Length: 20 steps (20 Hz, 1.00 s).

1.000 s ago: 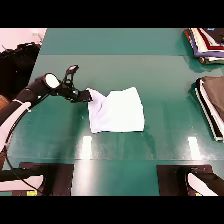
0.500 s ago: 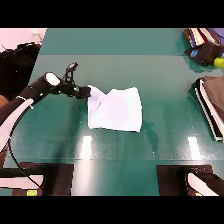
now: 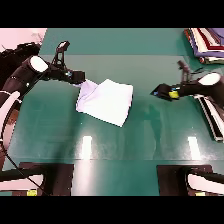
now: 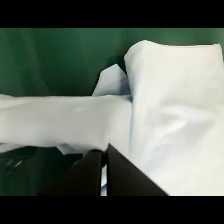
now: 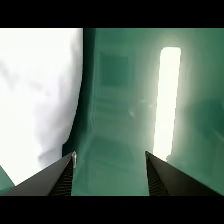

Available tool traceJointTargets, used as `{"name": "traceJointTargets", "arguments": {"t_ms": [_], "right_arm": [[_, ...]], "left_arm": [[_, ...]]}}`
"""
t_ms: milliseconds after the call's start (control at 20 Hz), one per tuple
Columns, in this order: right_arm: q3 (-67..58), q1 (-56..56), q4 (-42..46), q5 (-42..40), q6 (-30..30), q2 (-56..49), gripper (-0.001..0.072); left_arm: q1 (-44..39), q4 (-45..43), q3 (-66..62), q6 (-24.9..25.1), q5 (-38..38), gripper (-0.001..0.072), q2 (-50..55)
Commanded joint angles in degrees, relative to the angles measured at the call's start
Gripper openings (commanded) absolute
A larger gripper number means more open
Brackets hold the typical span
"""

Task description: Fold the shirts.

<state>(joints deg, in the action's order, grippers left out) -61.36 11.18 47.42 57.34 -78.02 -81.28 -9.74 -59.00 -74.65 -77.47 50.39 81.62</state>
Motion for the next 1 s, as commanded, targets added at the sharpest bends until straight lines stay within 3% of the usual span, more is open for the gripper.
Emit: {"name": "traceJointTargets", "arguments": {"t_ms": [0, 100, 200, 350, 450, 500, 700, 950], "right_arm": [[-5.11, 5.42, -4.52, -3.41, 0.07, -11.15, 0.0503], [-10.84, 8.33, -4.44, -4.44, 0.04, -16.06, 0.0499], [-16.02, 10.01, -4.42, -4.94, 0.02, -19.96, 0.0428], [-23.41, 11.39, -4.42, -4.92, 0.02, -25.07, 0.041], [-27.34, 11.82, -4.35, -4.87, 0.04, -27.02, 0.0141], [-29.11, 11.82, -4.33, -4.81, 0.04, -27.63, 0.0039], [-33.64, 10.75, -3.23, -4.37, 0.07, -24.28, 0.0018], [-38.64, 8.9, 9.84, -0.04, 0.04, -6.91, 0.0019]], "left_arm": [[0.09, -0.87, -0.5, -0.02, 1.38, 0.0027, -0.22], [0.09, -0.85, -0.5, -0.02, 1.64, 0.0027, -0.22], [0.09, -0.85, -0.5, -0.02, 2.05, 0.0027, -0.22], [0.09, -0.85, -0.52, -0.02, 2.82, 0.0027, -0.22], [0.09, -0.83, -0.52, -0.04, 3.34, 0.0026, -0.26], [0.09, -0.83, -0.52, -0.04, 3.56, 0.0026, -0.28], [0.09, -2.27, -0.94, -0.09, 4.22, 0.0025, -3.1], [0.13, -5.49, -0.94, -0.13, -2.99, 0.0025, -22.14]]}}
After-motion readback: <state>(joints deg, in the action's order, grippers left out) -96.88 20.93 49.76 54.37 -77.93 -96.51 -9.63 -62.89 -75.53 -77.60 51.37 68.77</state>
